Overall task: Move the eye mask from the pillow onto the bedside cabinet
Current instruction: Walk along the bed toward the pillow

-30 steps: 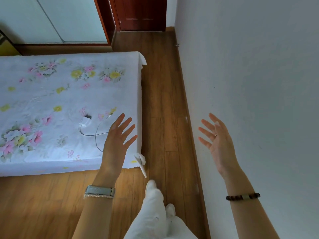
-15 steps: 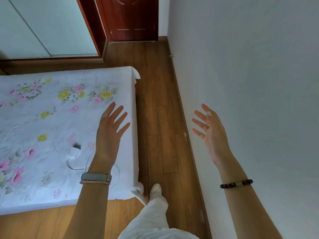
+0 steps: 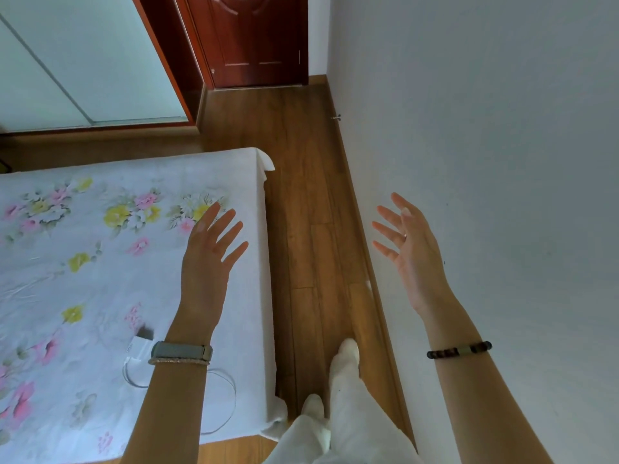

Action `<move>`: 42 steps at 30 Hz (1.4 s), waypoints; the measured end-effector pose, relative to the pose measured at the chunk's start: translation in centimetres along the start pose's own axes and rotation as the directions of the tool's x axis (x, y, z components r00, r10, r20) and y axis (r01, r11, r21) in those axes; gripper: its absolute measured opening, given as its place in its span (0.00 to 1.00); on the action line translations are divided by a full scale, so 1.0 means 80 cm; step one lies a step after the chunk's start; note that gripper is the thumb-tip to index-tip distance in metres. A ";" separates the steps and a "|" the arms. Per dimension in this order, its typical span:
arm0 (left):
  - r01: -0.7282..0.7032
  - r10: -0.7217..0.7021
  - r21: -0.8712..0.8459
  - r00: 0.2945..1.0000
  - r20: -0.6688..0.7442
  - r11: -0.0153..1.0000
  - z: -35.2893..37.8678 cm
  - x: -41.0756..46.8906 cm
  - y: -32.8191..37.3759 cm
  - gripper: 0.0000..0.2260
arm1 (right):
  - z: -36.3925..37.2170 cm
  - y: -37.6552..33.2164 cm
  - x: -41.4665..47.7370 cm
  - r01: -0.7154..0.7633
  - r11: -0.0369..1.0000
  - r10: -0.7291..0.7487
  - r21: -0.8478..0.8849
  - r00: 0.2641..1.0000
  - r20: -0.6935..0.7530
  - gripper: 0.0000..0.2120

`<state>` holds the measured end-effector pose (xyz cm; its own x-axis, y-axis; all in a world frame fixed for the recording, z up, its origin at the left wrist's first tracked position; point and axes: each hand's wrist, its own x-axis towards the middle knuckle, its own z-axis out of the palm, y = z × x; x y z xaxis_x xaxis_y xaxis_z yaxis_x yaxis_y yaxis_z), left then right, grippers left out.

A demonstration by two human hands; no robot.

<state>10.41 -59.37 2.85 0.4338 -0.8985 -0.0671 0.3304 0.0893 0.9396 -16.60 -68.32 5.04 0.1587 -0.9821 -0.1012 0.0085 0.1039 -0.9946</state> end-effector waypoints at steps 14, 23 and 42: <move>-0.013 0.021 0.052 0.988 -0.156 0.999 0.055 0.211 -0.020 0.21 | 0.015 -0.013 0.263 -0.033 0.999 0.033 0.003 0.993 0.110 0.24; -0.050 0.064 0.063 0.968 -0.242 0.997 0.076 0.323 -0.015 0.21 | 0.025 -0.027 0.412 -0.035 0.999 0.038 -0.022 0.983 0.178 0.25; -0.067 0.085 0.080 0.964 -0.253 0.995 0.070 0.669 0.018 0.28 | 0.143 -0.061 0.726 0.001 0.999 0.007 -0.038 0.977 0.215 0.21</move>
<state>29.42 -109.77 2.52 0.6583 -0.7495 -0.0695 0.2329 0.1149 0.9657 3.87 -124.05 4.34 0.3668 -0.9248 -0.1006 -0.0285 0.0969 -0.9949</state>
